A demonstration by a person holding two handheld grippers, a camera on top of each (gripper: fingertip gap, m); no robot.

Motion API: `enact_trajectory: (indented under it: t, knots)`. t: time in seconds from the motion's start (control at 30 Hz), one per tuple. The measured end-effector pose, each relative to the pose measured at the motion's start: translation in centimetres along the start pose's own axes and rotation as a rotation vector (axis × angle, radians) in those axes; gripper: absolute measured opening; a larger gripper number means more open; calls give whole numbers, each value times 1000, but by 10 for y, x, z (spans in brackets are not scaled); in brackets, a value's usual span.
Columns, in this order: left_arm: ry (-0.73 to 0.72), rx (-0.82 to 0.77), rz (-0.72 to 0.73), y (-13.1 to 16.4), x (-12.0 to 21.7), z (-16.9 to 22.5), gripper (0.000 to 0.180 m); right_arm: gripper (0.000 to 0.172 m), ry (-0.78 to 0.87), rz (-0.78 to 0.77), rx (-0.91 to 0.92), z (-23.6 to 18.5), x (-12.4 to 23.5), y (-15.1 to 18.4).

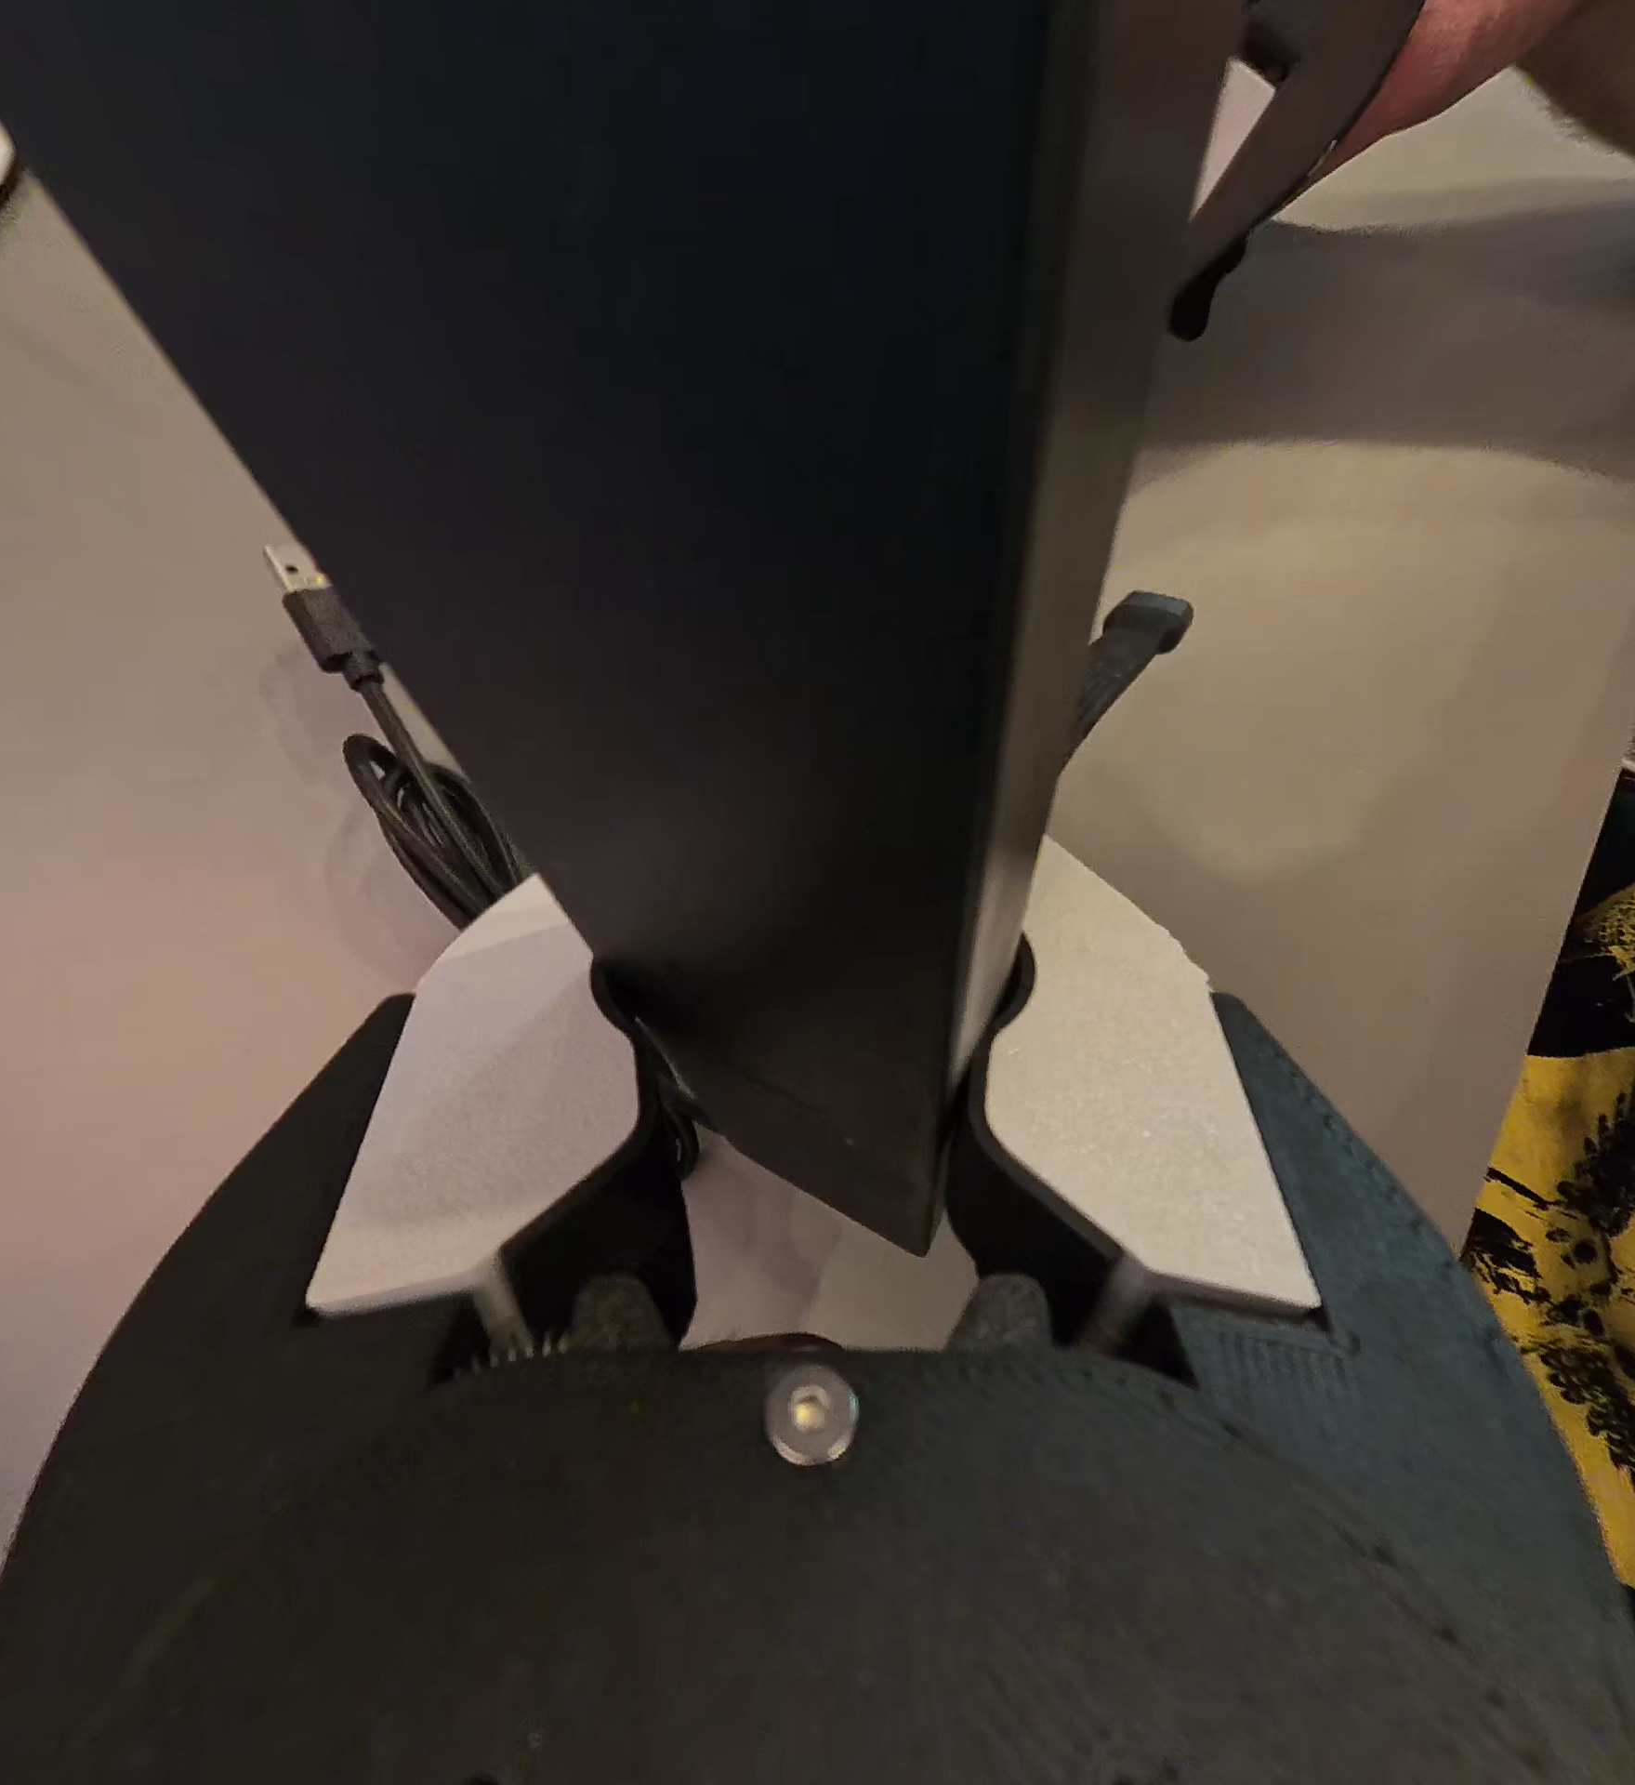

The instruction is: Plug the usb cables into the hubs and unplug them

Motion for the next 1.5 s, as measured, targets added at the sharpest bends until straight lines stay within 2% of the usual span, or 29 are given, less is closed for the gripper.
enact_trajectory:
  t: [0.13,0.4,0.5,0.57,0.8,1.13,1.4,1.5]
  knots:
    - [28,-36,55,-3,0,1,69,14,-41,119,51,-11,12,-22]
    - [71,-106,161,-12,-1,10,69,15,-149,162,378,-54,26,-90]
    - [81,-127,176,-13,-2,13,69,15,-232,230,383,-68,29,-112]
    - [98,-143,200,-14,-2,17,69,15,-228,232,391,-71,28,-121]
    - [97,-156,202,-15,-5,21,69,15,-187,263,355,-80,14,-130]
    - [48,-185,230,-19,-5,21,69,14,-115,300,287,-81,17,-131]
    - [-36,-281,201,-23,-3,23,68,14,-186,358,179,-80,18,-130]
    - [-52,-318,173,-22,-2,24,69,14,-199,349,190,-81,19,-129]
Point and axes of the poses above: each gripper's, where its closed fingertips meet, x back along the fingers, y out of its underside, z = x × y across the jaws, the point moved 7 cm from there along x, back along the fingers, and after that the axes turned 15 degrees about z, right-handed, at the moved point
